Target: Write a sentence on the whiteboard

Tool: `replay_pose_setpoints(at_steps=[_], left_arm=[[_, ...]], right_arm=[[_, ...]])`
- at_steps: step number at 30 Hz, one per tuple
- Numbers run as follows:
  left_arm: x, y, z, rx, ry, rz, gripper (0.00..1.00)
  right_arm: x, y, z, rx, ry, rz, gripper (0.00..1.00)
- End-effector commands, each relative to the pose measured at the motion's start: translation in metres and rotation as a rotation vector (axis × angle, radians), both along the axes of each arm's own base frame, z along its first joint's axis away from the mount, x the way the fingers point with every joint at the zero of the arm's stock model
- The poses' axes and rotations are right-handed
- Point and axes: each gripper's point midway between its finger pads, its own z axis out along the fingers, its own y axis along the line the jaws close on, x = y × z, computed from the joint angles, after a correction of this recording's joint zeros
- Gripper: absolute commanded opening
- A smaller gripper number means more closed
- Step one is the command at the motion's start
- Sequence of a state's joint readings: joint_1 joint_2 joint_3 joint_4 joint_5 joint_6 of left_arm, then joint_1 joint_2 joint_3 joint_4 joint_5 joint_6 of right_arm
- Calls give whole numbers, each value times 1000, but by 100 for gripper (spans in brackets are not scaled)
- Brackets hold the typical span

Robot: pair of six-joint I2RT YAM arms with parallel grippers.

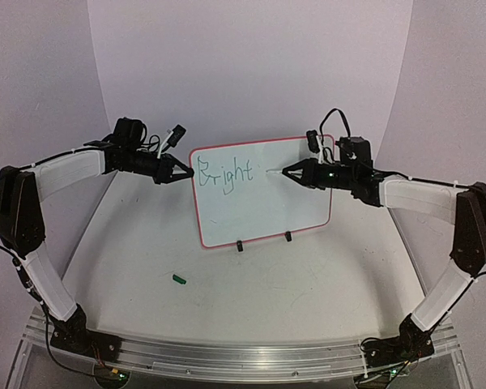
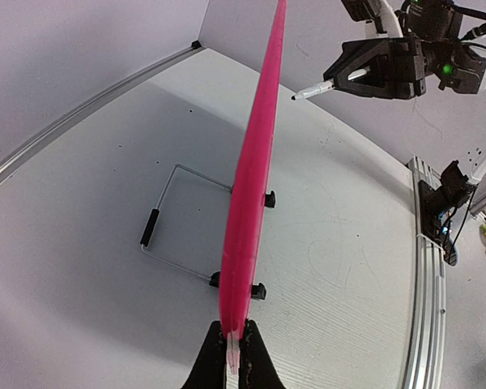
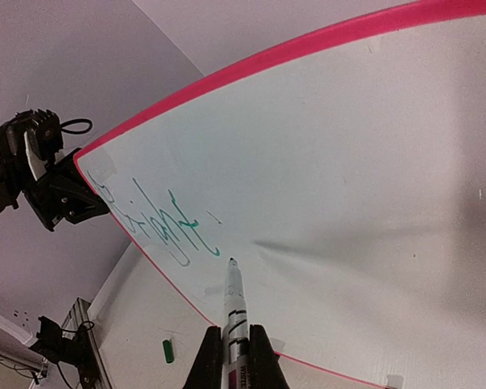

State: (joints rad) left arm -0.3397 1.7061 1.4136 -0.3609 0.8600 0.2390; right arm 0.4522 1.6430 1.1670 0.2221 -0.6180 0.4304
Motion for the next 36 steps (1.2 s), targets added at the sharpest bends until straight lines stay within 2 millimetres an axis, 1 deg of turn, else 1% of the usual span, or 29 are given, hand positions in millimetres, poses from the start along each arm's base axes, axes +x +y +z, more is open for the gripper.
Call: replay_pose_setpoints(at_steps=[1, 6, 12, 17, 22, 26, 31, 36], left_arm=[[-8, -2, 3, 27, 6, -7, 0], [-8, -2, 2, 27, 9, -8, 0], [-8, -1, 3, 28, 8, -6, 0], [-8, -2, 3, 27, 6, -7, 0], [-9, -2, 4, 25, 5, -10, 0], [-9, -2, 5, 24, 3, -9, 0], [-9, -2, 6, 23, 2, -9, 0], [-10, -2, 7, 22, -1, -9, 0]], right_arm=[[13, 6, 26, 34, -74, 3, 0], [21, 6, 24, 33, -67, -19, 0], [28, 3, 13, 20, -44, -61, 0], [28, 1, 7, 12, -32, -75, 0], [24, -1, -10, -2, 4, -72, 0], [21, 1, -18, -3, 26, -57, 0], [21, 2, -14, 3, 21, -50, 0], [23, 2, 2, 26, -3, -56, 0]])
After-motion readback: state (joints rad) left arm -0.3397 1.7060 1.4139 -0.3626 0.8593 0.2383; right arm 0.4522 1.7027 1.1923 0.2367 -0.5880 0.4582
